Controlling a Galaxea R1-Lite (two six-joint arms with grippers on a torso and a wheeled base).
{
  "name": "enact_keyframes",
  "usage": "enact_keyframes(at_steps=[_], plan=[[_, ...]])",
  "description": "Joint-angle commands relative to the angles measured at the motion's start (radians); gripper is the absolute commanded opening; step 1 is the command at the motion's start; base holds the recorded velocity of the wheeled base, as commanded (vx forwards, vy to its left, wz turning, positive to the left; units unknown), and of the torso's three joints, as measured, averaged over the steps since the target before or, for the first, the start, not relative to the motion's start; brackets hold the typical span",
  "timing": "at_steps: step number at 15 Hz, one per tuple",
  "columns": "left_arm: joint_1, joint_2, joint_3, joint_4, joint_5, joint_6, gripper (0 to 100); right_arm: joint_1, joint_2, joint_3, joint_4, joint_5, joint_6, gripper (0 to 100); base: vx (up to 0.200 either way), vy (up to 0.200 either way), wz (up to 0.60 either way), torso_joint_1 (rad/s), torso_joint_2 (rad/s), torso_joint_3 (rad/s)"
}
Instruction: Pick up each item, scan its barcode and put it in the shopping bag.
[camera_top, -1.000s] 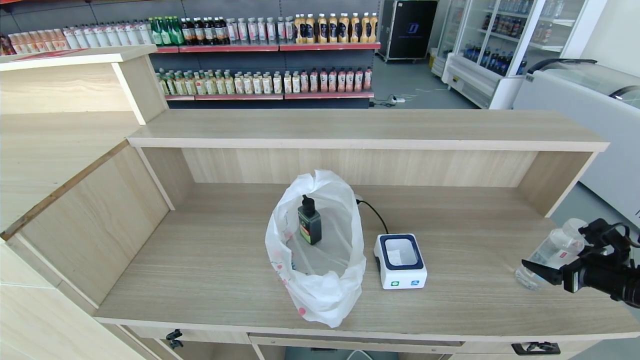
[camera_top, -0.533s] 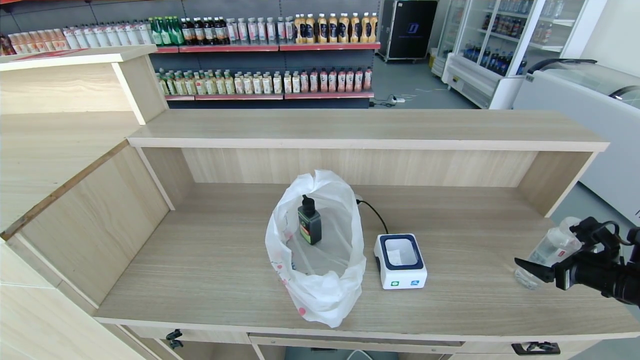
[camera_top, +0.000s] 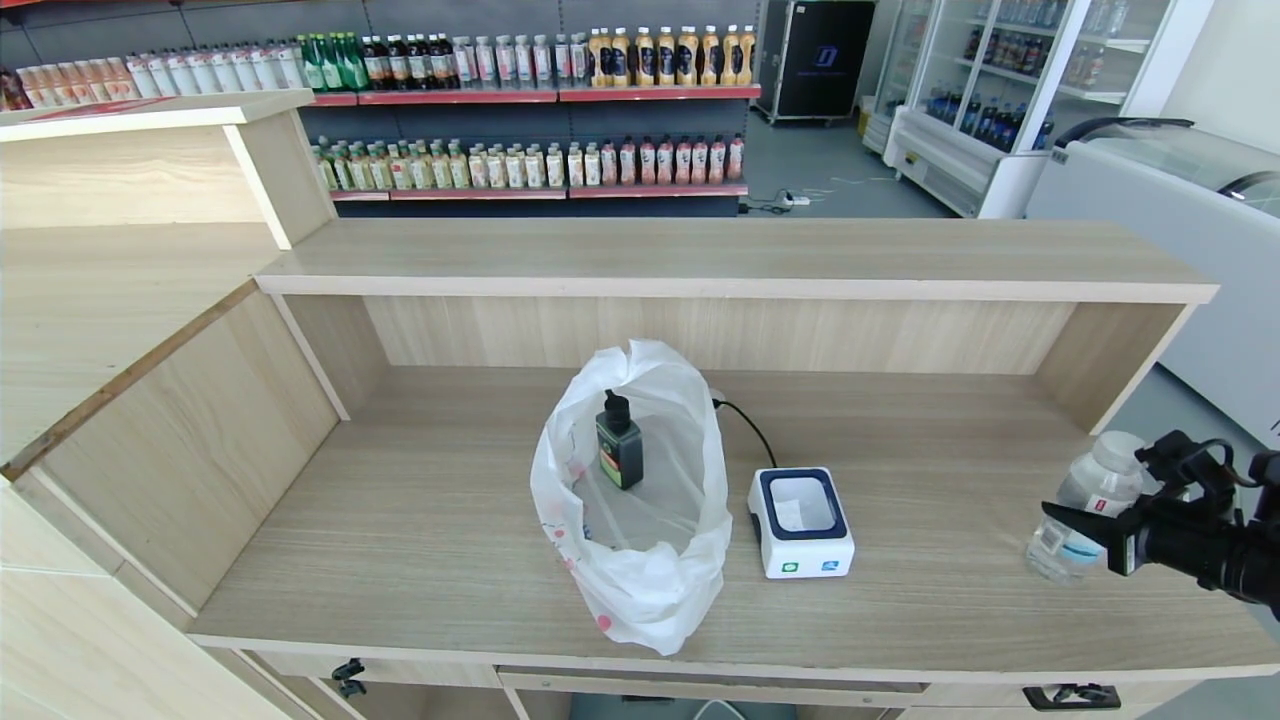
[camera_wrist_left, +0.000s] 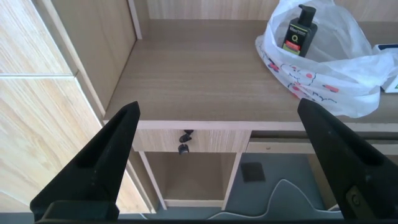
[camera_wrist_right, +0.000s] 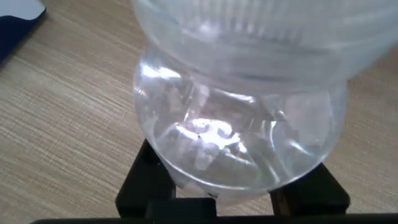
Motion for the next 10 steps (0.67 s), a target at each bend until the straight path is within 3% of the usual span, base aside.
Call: enact_keyframes(at_steps=[1,6,8,10], plan=[[0.000,0.002,0.000,0.000,0.000,0.000,100,0.000,-0.001,-0.001,0.000,0.000,-0.001,0,0.000,0.000,0.00,0.000,0.00,0.000],[0.000,0.002,0.000,0.000,0.000,0.000,100,0.000,-0.001,-0.007,0.000,0.000,0.001,0,0.000,0.000,0.00,0.000,0.00,0.000],[0.000,0.002,0.000,0.000,0.000,0.000,100,0.008,-0.017,-0.015,0.001,0.000,0.057,0,0.000,0.000,0.00,0.000,0.00,0.000],[0.000,0.002,0.000,0.000,0.000,0.000,100,0.042,-0.086,-0.016,0.009,0.005,0.208,0,0.000,0.000,0.00,0.000,0.00,0.000]])
